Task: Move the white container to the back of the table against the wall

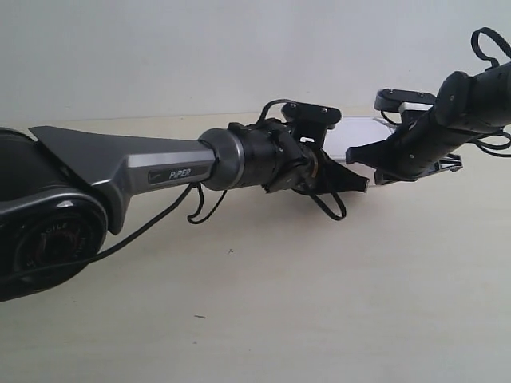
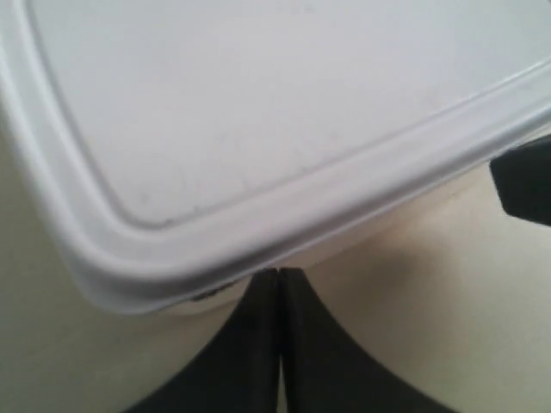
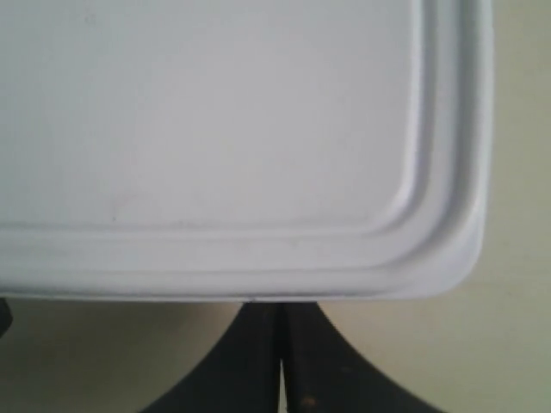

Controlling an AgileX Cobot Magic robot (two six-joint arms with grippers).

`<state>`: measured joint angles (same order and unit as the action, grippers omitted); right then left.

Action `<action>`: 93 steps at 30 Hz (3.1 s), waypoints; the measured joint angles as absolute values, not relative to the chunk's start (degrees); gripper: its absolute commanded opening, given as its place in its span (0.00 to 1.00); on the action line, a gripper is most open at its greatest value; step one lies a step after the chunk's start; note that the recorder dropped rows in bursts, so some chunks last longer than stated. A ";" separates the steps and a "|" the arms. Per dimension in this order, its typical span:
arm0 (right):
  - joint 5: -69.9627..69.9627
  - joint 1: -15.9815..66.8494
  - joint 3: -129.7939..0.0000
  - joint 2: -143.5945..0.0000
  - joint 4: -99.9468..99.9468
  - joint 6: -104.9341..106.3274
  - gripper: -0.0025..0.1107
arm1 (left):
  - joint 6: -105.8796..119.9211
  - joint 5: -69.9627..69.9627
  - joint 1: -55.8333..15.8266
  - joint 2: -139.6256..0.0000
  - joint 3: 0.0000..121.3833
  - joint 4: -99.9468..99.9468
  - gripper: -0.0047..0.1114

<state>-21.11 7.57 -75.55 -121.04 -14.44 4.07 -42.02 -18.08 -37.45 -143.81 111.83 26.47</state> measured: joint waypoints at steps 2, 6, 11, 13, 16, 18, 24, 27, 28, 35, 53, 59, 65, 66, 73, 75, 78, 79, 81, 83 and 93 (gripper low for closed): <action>-20.98 7.57 -76.47 -121.04 -14.74 4.32 0.02 | -42.02 -18.08 -36.74 -143.81 111.83 26.47 0.04; -20.98 7.57 -78.20 -121.04 -15.29 4.54 0.02 | -41.93 -17.54 -35.66 -143.81 111.97 26.47 0.04; -21.17 7.57 -79.57 -121.04 -15.29 4.76 0.02 | -41.93 -16.04 -35.57 -144.17 112.81 26.72 0.04; -21.45 7.57 -80.25 -121.04 -15.29 4.76 0.02 | -41.93 -15.95 -35.53 -144.73 113.82 26.72 0.04; -22.03 7.57 -81.19 -121.74 -15.51 4.76 0.02 | -41.93 -15.95 -35.53 -145.87 115.47 26.72 0.04; -22.03 7.57 -81.80 -122.58 -15.87 4.94 0.02 | -41.93 -16.52 -35.53 -146.73 116.68 26.72 0.04; -21.76 7.57 -83.47 -125.52 -17.75 6.44 0.02 | -41.07 -17.64 -35.53 -148.72 120.39 26.72 0.04; -21.62 7.57 -84.75 -126.52 -18.20 6.78 0.02 | -40.93 -17.52 -35.53 -148.95 121.21 26.72 0.04; -21.62 7.57 -85.39 -126.92 -18.30 6.86 0.02 | -40.93 -17.52 -35.53 -148.95 121.45 26.72 0.04; -22.90 7.57 -89.95 -130.14 -22.52 9.54 0.02 | -40.93 -16.83 -34.51 -148.95 122.09 26.72 0.04; -26.15 7.57 -100.32 -135.92 -28.31 12.92 0.02 | -40.70 -13.46 -32.73 -152.81 125.91 26.84 0.04; -26.15 7.57 -103.04 -136.50 -28.31 13.04 0.02 | -39.88 -13.67 -32.63 -154.00 128.74 26.84 0.04; -28.17 7.57 -107.44 -139.48 -28.53 13.04 0.02 | -37.64 -13.97 -32.41 -154.00 130.02 26.95 0.04; -28.57 7.57 -107.96 -139.97 -28.70 13.04 0.02 | -36.90 -14.10 -32.34 -154.00 130.02 26.95 0.04; -29.20 7.57 -111.27 -142.20 -30.19 13.47 0.02 | -32.65 -14.61 -32.20 -154.00 130.02 26.95 0.04; -29.20 7.57 -112.56 -142.75 -30.30 13.48 0.02 | -31.59 -14.82 -32.20 -154.00 130.02 26.95 0.04; -29.54 7.57 -114.83 -144.33 -30.30 13.69 0.02 | -29.93 -15.48 -32.20 -154.00 130.02 26.95 0.04; -29.97 7.57 -115.58 -144.89 -30.30 13.70 0.02 | -29.32 -15.77 -32.20 -154.00 130.02 26.95 0.04; -30.43 7.57 -116.36 -145.44 -30.30 13.91 0.02 | -28.43 -16.28 -32.20 -154.00 130.02 26.95 0.04; -30.86 7.83 -117.06 -145.73 -30.18 14.34 0.02 | -27.79 -16.59 -32.20 -154.00 130.02 26.95 0.04; -30.97 8.80 -117.83 -145.71 -29.94 15.42 0.02 | -26.02 -17.03 -32.20 -154.00 130.02 26.85 0.04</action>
<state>-30.97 8.80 -117.83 -145.71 -29.94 15.42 -26.02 -17.03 -32.20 -154.00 130.02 26.85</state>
